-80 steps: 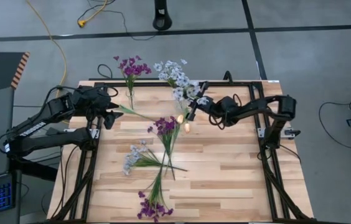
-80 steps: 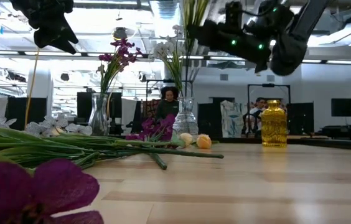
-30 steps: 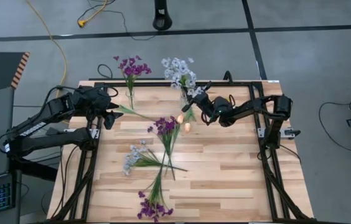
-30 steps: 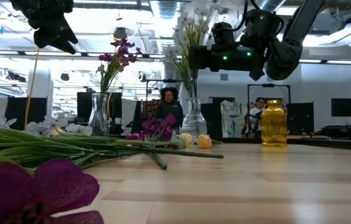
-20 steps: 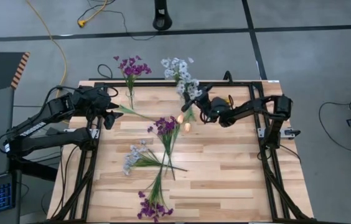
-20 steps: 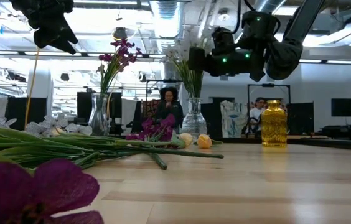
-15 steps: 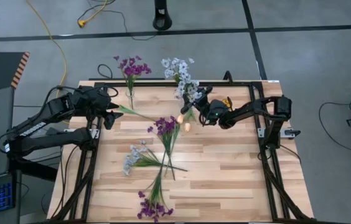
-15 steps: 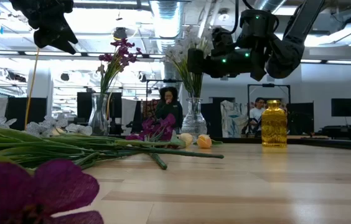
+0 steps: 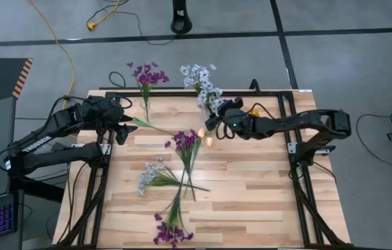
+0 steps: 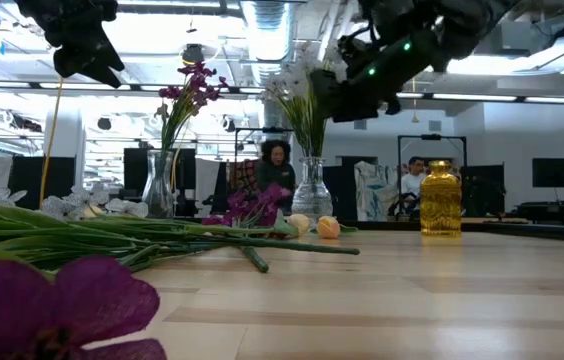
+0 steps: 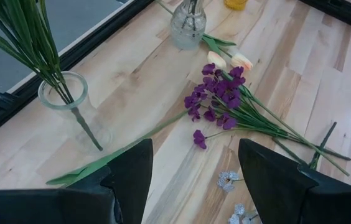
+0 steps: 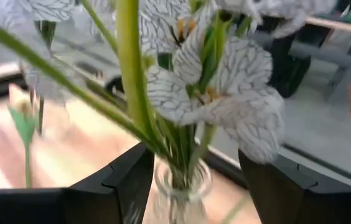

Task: Sort flowers into vase by color
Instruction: Put the right white flowers into the right transparent vase, then put the bottom yellow tulip into the yellow vase

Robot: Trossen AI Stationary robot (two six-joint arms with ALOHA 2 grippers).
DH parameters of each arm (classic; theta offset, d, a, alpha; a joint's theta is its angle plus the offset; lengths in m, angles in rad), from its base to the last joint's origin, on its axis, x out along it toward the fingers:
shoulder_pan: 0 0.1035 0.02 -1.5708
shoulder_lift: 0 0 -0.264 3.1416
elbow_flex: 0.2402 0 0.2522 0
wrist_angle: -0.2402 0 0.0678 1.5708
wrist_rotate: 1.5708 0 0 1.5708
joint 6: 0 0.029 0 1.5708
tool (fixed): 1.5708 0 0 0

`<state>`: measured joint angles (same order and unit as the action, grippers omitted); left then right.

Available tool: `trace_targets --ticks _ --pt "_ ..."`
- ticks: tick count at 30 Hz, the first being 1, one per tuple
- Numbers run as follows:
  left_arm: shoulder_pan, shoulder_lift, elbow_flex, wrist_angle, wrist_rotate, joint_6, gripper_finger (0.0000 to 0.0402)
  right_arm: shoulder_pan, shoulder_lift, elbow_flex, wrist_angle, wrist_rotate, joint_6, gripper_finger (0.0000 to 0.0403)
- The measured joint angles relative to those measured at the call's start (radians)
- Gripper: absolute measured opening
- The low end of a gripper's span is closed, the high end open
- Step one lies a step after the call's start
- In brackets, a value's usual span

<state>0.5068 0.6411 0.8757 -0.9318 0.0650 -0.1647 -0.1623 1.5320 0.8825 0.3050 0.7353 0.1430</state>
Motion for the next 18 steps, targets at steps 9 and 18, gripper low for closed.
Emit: trace_targets --ticks 9,18 --pt "0.0 0.0 0.0 0.0 0.002 -0.001 0.0224 0.076 -0.127 0.014 -0.274 -0.003 0.009 0.0261" --pt "-0.051 0.0 0.0 0.005 0.038 0.01 0.0224 0.153 -0.181 0.014 -0.302 -0.004 0.009 0.0261"
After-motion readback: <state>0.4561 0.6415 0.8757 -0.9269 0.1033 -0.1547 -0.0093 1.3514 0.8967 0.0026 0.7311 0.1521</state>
